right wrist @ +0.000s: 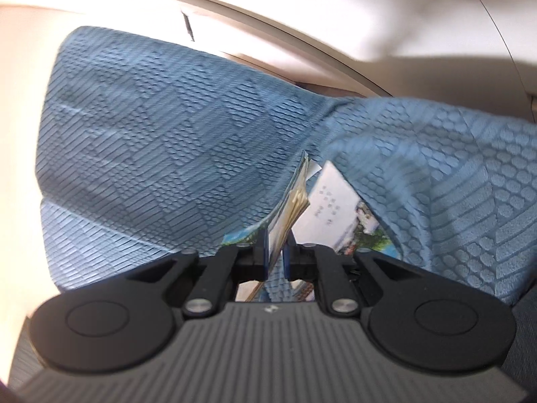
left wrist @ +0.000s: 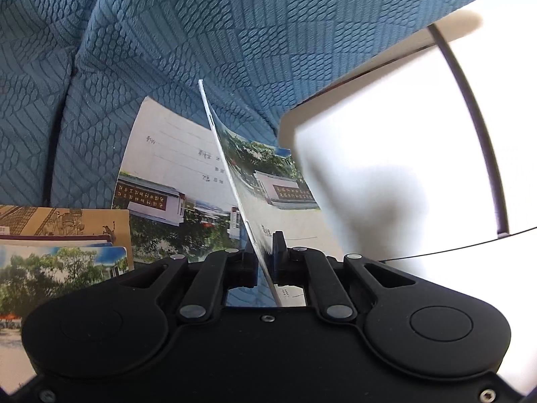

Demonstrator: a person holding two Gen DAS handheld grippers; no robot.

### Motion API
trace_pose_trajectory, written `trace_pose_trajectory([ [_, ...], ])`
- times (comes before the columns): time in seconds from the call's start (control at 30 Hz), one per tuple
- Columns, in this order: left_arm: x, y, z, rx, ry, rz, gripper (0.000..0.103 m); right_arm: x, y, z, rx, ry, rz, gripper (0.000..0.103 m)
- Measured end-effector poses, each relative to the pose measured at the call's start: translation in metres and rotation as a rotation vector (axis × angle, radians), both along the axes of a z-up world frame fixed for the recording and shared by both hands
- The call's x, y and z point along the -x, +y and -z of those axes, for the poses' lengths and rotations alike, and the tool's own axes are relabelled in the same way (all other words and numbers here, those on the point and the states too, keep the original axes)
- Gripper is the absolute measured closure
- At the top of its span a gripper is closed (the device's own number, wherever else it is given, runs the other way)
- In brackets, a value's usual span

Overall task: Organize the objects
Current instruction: 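Carry the held postcard over the book stack with both tools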

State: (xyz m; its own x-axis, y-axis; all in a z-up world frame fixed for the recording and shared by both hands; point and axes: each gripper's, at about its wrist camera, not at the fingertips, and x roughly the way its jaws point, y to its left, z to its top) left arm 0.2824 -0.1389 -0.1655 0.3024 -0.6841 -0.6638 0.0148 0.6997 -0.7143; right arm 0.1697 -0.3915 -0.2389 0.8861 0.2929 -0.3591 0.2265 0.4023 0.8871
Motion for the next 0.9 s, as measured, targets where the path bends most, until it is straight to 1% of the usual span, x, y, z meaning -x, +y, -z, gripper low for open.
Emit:
trace_pose_trajectory([
  [0.1, 0.007, 0.01, -0.024, 0.026, -0.02, -0.003, 0.096, 0.005, 0.006, -0.024, 0.029, -0.025, -0.009, 0.093],
  [0.3, 0.024, 0.03, -0.067, 0.043, -0.067, -0.002, 0.095, 0.016, 0.02, -0.064, 0.052, -0.063, -0.027, 0.093],
  [0.57, 0.045, 0.053, -0.11, 0.07, -0.109, -0.007, 0.095, 0.027, 0.04, -0.109, 0.103, -0.097, -0.05, 0.093],
  [0.77, 0.062, 0.073, -0.135, 0.089, -0.142, -0.015, 0.094, 0.034, 0.054, -0.142, 0.143, -0.137, -0.073, 0.093],
  [0.9, 0.076, 0.087, -0.142, 0.087, -0.157, -0.019, 0.094, 0.04, 0.066, -0.154, 0.167, -0.149, -0.091, 0.093],
])
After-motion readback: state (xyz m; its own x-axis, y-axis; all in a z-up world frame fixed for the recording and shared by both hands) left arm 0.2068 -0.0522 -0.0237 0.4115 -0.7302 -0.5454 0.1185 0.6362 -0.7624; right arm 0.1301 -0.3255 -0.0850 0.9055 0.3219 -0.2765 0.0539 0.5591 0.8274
